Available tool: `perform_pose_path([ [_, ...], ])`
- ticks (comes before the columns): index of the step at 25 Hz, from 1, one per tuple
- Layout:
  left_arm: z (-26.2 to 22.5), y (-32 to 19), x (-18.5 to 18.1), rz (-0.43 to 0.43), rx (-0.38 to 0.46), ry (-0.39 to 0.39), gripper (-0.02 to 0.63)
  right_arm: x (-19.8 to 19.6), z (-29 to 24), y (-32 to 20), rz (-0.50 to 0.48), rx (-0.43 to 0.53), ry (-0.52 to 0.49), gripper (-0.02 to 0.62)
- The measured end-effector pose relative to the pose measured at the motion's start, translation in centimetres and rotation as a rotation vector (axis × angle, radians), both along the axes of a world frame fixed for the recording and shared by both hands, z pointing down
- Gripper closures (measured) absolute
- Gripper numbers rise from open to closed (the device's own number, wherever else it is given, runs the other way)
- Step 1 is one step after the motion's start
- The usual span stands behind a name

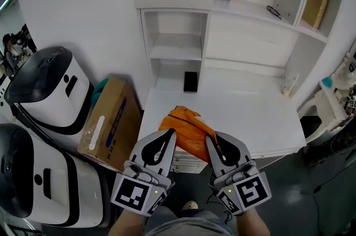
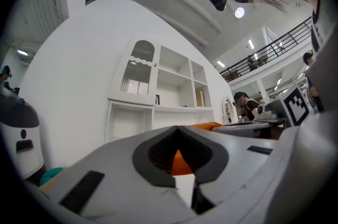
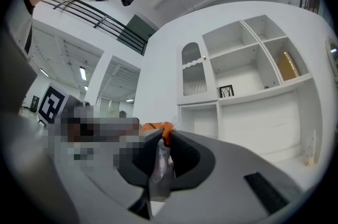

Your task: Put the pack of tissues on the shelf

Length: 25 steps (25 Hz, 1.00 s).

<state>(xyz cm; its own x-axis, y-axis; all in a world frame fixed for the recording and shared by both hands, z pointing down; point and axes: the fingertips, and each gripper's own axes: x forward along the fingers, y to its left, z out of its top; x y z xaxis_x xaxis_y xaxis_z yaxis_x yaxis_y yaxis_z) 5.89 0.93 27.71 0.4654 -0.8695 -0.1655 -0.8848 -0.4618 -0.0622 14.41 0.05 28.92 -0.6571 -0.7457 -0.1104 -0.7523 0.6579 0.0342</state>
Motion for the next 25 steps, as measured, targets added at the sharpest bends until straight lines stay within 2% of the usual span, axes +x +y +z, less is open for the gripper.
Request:
perform_pose_path([
  [7, -0.2, -1.1, 0.8, -0.035, 0.006, -0.012, 0.566, 1.0, 0.0, -1.5, -0.025, 0.001, -0.014, 0.551],
  [12, 0.1, -2.4, 0.0, -0.037, -0.002, -0.012, 0.566, 0.2, 0.3, -3.0, -0.024, -0.013, -0.019, 0.551],
  [25, -1.0, -8.4, -4.0, 0.031, -0.002, -0.022, 0.566, -3.4, -0.7, -8.4, 0.061, -0.013, -0.024, 0.551],
])
